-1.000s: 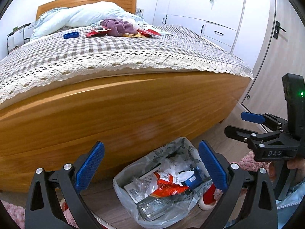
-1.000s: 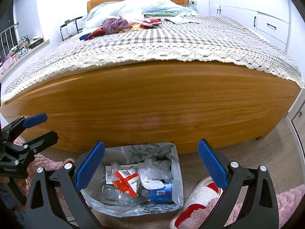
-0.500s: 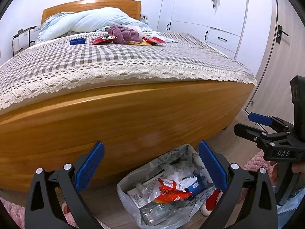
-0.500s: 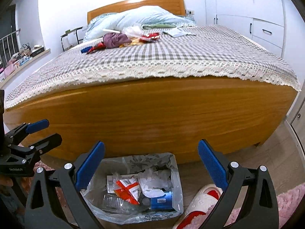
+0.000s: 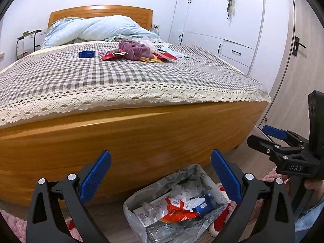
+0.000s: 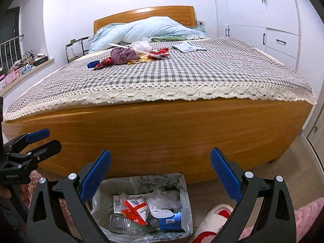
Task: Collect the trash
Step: 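Raise both open tools from the bin back toward the bed, then move both open tools toward the remaining trash on the bed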
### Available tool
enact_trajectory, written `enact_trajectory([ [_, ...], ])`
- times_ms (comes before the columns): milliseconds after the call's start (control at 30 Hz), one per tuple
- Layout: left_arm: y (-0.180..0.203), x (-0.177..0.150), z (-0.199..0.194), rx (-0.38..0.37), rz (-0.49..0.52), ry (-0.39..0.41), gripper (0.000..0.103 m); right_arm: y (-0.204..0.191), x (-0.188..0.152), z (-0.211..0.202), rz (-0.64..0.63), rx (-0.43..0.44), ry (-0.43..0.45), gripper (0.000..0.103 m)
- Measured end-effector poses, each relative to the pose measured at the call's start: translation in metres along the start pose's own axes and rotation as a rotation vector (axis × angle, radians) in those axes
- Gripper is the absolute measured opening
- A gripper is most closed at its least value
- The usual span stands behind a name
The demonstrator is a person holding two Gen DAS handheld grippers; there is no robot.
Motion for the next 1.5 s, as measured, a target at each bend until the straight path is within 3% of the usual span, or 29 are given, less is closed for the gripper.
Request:
enact_trajectory([
  [500,-0.006,0.026,-0.011,0.006,-0.016,0.06,0.095,0.01,0.036,-0.007,0.021,-0.011,0.093,0.094],
  [1000,-0.014,0.079,-0.015,0.013,-0.02,0.174,0.095,0.011,0.069,0.003,-0.008,-0.015,0.156,0.094],
  [1500,-0.019,0.124,0.002,0.021,-0.028,0.238,0.095,0.005,0.113,0.024,-0.066,-0.034,0.21,0.094],
])
Point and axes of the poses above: each gripper's, at about its wrist camera, not at the fingertips, and z roughly the way its jaws point, y to its right, x to its top, the point moved 4 cm from there along z, roughly the way its jaws point, and after that the axes turned 5 degrees about -z, right-handed, at the moved point
